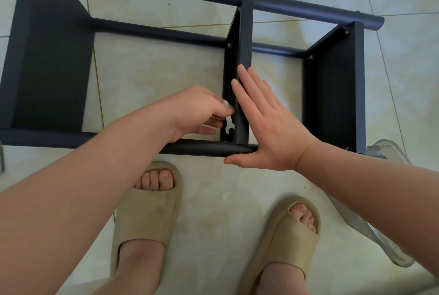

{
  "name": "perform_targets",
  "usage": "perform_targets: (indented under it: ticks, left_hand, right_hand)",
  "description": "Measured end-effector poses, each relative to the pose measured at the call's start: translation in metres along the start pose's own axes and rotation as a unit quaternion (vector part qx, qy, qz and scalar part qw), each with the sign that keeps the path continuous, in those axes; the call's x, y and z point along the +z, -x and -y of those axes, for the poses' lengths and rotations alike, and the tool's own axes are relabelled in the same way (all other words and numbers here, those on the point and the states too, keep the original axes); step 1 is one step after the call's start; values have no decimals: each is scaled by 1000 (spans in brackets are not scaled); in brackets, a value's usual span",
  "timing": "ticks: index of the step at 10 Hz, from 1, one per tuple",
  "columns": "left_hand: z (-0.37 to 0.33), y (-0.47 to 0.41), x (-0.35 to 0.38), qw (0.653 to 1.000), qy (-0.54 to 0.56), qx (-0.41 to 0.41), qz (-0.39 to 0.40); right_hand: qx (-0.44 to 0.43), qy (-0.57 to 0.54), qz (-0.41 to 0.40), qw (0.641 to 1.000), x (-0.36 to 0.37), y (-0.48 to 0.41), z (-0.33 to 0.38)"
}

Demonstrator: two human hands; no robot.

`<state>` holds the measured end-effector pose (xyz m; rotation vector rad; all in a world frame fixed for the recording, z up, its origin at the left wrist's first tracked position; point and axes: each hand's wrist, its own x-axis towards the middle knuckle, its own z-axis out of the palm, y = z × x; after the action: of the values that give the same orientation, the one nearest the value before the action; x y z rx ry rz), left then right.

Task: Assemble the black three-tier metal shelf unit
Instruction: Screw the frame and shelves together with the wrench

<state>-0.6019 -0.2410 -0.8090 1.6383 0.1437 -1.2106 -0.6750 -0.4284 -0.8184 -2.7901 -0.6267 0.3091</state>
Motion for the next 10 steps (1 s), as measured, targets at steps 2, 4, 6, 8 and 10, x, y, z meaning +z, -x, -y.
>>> perform_targets:
  ticks: [2, 4, 6, 8, 10]
  left_hand:
    - [2, -1, 5, 999, 12, 4, -30]
    - [1, -2, 4, 996, 58, 14, -60]
    - [0, -1, 4, 998, 61, 9, -28]
    - [1, 0, 5, 999, 32, 8, -24]
    - [0, 0, 5, 999, 33, -10, -11]
  right_hand:
    - [0, -5, -2, 1000, 0, 0, 0]
    - [-3, -4, -3, 1000, 1, 0, 0]
    - [-2, -7, -5, 1000, 1, 0, -1]
    - [-1, -7, -2, 1000, 1, 0, 0]
    - [1, -4, 1, 1000, 0, 0, 0]
